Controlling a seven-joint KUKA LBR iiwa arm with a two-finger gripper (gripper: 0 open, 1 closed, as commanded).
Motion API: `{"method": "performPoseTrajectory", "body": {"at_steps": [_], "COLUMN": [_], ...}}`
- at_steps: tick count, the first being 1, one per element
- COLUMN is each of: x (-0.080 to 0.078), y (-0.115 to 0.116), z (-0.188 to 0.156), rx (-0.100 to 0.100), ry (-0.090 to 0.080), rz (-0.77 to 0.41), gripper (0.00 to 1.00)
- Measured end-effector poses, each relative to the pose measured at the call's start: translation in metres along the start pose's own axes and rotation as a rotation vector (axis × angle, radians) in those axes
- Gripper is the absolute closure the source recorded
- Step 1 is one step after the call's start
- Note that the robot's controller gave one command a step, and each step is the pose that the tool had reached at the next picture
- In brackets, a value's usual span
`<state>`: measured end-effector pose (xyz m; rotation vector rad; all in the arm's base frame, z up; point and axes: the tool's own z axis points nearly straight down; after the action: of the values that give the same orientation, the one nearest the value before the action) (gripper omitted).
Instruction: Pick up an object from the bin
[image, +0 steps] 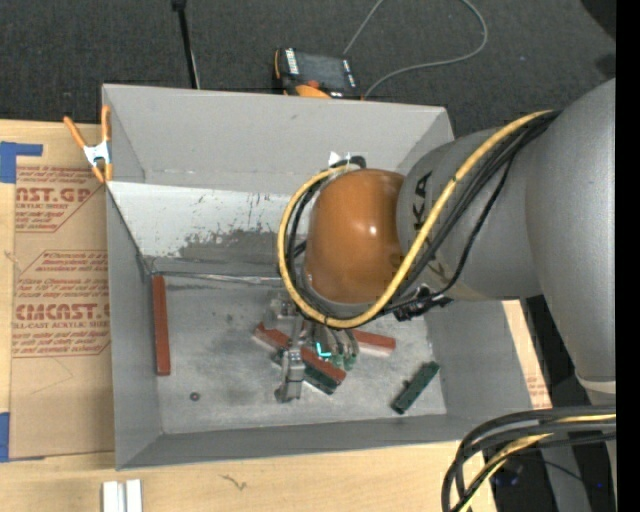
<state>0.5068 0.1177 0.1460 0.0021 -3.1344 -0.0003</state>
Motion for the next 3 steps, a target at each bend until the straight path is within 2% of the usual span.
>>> {"method": "performPoseTrajectory", "body": {"at_steps": [1,2,3], "x": [-0.043,-0.044,-0.019], "y": [-0.059,-0.057,-0.039], "z": [0.076,0.075,-0.037], "rx": [0.002,0.0,0.0], "ry": [-0.005,-0.007,-0.016], "rz": [-0.246,-0.247,-0.254], "gripper": [0.0,1.0,1.0]}}
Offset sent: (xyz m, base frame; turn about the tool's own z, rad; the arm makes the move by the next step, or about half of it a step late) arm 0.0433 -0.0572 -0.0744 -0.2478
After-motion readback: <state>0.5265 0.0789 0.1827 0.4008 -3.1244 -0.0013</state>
